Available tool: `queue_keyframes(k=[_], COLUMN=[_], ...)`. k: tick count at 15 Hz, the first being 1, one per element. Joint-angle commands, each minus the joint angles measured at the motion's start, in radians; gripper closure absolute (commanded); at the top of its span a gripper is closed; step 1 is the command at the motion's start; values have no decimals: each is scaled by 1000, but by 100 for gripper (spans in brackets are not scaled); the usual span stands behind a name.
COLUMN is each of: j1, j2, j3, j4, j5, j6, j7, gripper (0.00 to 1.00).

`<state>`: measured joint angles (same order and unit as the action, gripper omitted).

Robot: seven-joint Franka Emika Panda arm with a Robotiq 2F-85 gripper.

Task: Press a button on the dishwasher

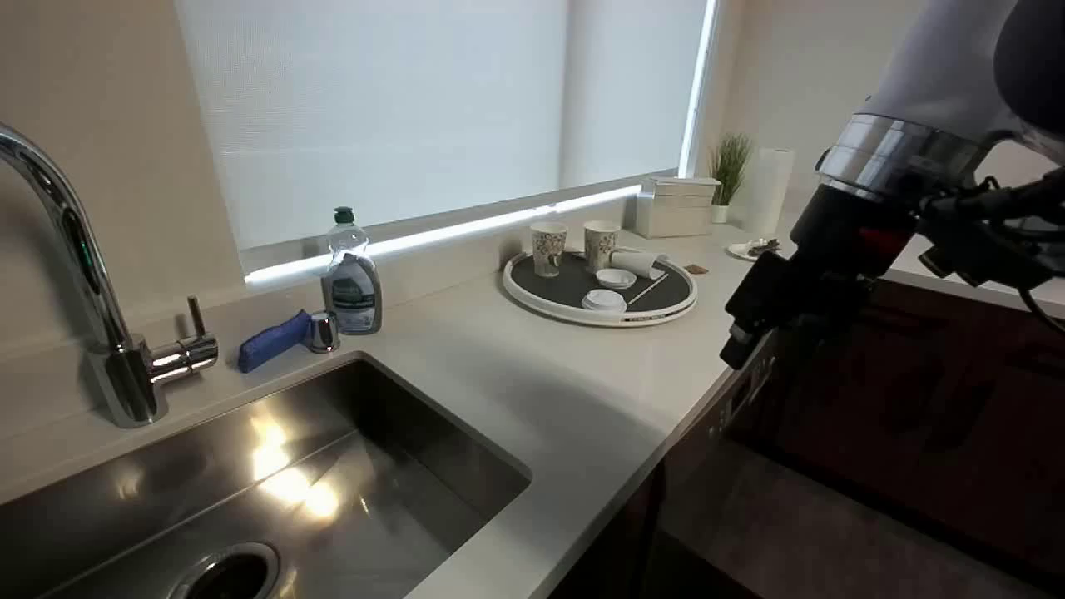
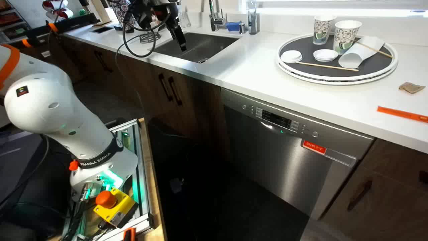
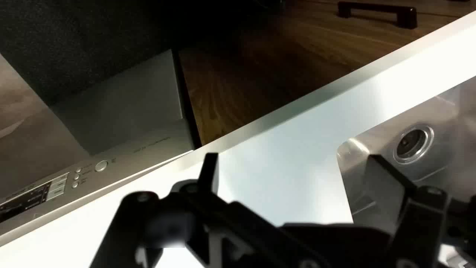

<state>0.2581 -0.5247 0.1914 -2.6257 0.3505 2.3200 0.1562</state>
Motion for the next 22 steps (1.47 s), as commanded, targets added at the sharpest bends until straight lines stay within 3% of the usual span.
queue_keyframes(k=[1, 6, 8, 15, 17, 19, 22], j1=[1, 1, -34, -249, -288, -282, -207], j2=[0, 0, 8, 81, 140, 181, 222], j3=[-2, -2, -9, -59, -79, -131, -244], j4=[2, 2, -9, -125, -121, -129, -129], j5=[-2, -2, -13, -107, -137, -121, -28], j6=[-3, -3, 9, 192, 260, 323, 399], j7=[2, 2, 36, 165, 148, 72, -152], gripper=[0, 0, 0, 0, 0, 0, 0])
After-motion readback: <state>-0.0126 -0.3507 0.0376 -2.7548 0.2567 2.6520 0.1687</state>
